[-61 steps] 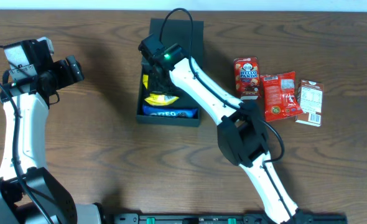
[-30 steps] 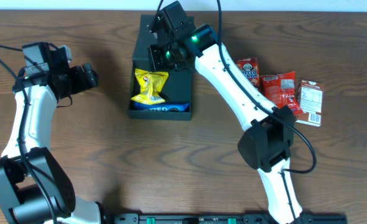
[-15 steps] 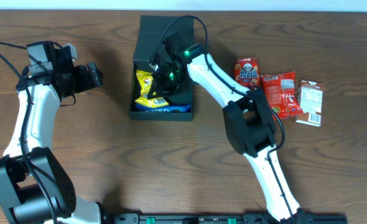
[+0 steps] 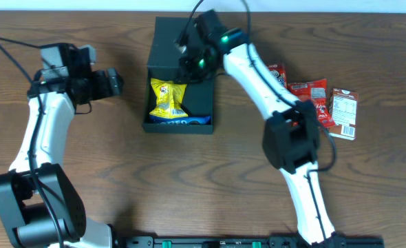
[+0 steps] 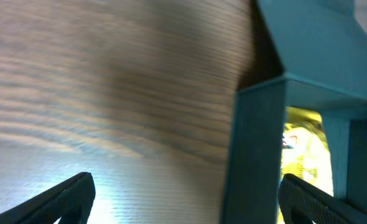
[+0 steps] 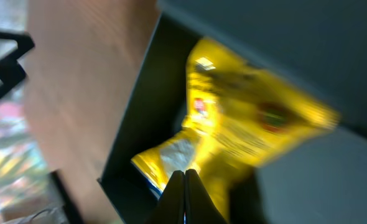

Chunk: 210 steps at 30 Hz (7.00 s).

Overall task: Pack container
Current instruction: 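Open the right gripper and withdraw it to the right, then push the yellow bag down into the box with the left gripper, then lower the right gripper onto the red snack bag and grasp it, then carry the red bag left and lower it into the box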

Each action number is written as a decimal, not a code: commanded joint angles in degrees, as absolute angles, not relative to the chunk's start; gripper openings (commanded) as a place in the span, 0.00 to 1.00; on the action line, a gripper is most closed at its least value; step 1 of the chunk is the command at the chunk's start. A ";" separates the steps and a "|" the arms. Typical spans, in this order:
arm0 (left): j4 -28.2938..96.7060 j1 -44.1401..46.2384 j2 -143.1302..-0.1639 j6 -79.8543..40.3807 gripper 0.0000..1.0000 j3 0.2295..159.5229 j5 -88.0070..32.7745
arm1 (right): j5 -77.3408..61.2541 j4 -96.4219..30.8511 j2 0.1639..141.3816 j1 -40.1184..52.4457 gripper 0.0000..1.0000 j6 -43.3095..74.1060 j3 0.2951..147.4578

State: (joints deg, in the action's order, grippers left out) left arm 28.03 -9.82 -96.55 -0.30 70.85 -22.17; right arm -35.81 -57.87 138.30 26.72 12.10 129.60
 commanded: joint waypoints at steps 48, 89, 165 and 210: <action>23.75 21.45 -101.69 4.69 0.06 74.67 11.75 | -4.73 -76.58 127.09 1.37 0.02 6.50 131.55; 24.82 20.60 -115.50 -1.37 0.06 74.65 4.43 | 4.32 -84.66 132.42 -9.04 0.56 1.48 120.18; 6.87 -1.45 -109.01 -25.36 0.06 62.37 -26.98 | -27.31 -74.41 138.32 27.57 0.02 10.63 131.87; 5.65 -0.67 -109.01 -25.32 0.06 62.52 -26.85 | -5.78 -72.62 131.63 30.11 0.01 9.15 116.97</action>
